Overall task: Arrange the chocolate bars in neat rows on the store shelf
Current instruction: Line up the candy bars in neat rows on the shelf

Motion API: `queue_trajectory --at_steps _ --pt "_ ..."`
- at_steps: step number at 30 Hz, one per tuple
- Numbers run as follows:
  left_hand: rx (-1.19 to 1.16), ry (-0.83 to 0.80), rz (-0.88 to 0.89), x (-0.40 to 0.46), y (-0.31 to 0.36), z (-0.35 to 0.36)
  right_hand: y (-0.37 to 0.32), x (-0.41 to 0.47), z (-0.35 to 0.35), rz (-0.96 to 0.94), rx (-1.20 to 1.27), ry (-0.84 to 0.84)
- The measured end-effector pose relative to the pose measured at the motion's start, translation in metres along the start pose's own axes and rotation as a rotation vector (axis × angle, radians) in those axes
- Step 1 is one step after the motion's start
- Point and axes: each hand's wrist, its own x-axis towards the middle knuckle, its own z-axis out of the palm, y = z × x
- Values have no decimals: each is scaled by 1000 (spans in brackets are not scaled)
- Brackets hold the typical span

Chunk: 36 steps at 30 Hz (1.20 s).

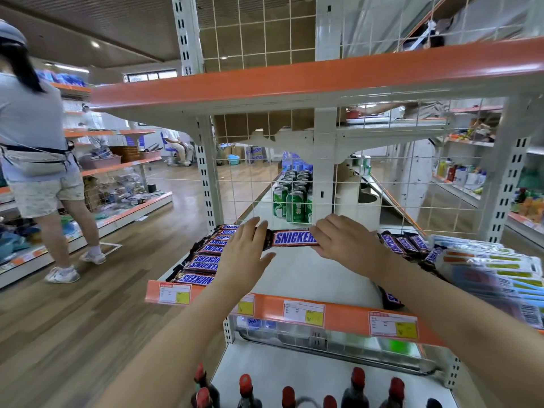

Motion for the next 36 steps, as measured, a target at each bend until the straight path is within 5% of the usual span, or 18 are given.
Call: queue_trajectory --at_steps 14,18,25,30,36 --pt "-54 99 -22 -10 -24 2 -23 20 -3 67 114 29" --pt "-83 90 -76 -13 -28 0 -18 23 -13 402 369 -53" --pt "-133 69 -146 -16 -32 1 -12 38 -26 1189 1205 -311" --pt "-161 54 -128 -17 -27 5 -20 42 -28 1250 1468 -569" --pt "-190 49 -147 -17 -24 6 -27 43 -23 1312 1651 -471"
